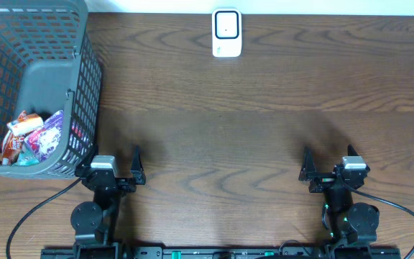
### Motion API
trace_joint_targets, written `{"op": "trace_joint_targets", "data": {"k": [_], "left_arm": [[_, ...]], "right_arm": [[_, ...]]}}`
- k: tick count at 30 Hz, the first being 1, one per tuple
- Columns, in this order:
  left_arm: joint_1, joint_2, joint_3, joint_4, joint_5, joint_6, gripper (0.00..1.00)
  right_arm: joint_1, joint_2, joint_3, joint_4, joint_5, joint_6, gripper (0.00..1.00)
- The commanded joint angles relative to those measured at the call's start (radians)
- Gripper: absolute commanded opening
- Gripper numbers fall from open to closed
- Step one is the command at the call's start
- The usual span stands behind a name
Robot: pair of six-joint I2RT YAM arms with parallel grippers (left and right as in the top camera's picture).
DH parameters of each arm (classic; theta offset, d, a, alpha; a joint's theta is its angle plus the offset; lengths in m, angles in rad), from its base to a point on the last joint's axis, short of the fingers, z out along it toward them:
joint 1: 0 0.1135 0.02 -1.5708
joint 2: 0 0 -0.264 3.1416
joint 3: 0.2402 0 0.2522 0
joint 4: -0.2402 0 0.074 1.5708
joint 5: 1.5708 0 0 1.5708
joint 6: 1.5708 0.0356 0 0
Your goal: Scan the item barcode
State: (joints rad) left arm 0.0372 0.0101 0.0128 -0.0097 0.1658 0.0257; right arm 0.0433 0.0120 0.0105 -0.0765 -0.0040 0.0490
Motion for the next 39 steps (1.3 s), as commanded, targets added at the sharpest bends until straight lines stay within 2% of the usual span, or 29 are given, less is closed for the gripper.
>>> {"op": "trace_joint_targets", "data": {"k": [1,14,15,19,21,26,27,29,34,36,39], "left_arm": [[-0.004,-0.006,-0.009,-0.046,0.026,-0.005,0.98],[-0.004,-0.006,-0.009,-0.037,0.039,-0.006,0.98],[-0.004,-0.006,-0.009,-0.034,0.072,-0.006,0.98],[-0.004,-0.006,-0.008,-0.028,0.417,-0.053,0.98],[-0.004,-0.006,-0.008,-0.031,0.532,-0.057,0.98],[-0.004,-0.006,-0.008,-0.027,0.66,-0.067,0.98],[-0.004,-0.006,-0.008,0.0,0.7,-0.095,0.98],[-0.004,-0.006,-0.008,0.168,0.793,-0.218,0.98],[-0.004,-0.006,0.021,0.582,0.782,-0.444,0.98],[-0.004,-0.006,0.057,0.634,0.766,-0.487,0.98],[-0.004,0.003,0.137,0.632,0.761,-0.496,0.98]], "right_arm": [[0.004,0.0,-0.004,0.0,-0.002,0.014,0.99],[0.004,0.0,-0.005,0.0,-0.002,0.014,0.99],[0.004,0.0,-0.004,0.0,-0.002,0.014,0.99],[0.004,0.0,-0.004,0.0,-0.002,0.014,0.99],[0.004,0.0,-0.005,0.0,-0.002,0.014,0.99],[0.004,0.0,-0.004,0.0,-0.002,0.014,0.99],[0.004,0.0,-0.004,0.0,-0.002,0.014,0.99],[0.004,0.0,-0.004,0.0,-0.002,0.014,0.99],[0.004,0.0,-0.004,0.0,-0.002,0.014,0.99],[0.004,0.0,-0.004,0.0,-0.002,0.014,0.99],[0.004,0.0,-0.004,0.0,-0.002,0.014,0.99]]}}
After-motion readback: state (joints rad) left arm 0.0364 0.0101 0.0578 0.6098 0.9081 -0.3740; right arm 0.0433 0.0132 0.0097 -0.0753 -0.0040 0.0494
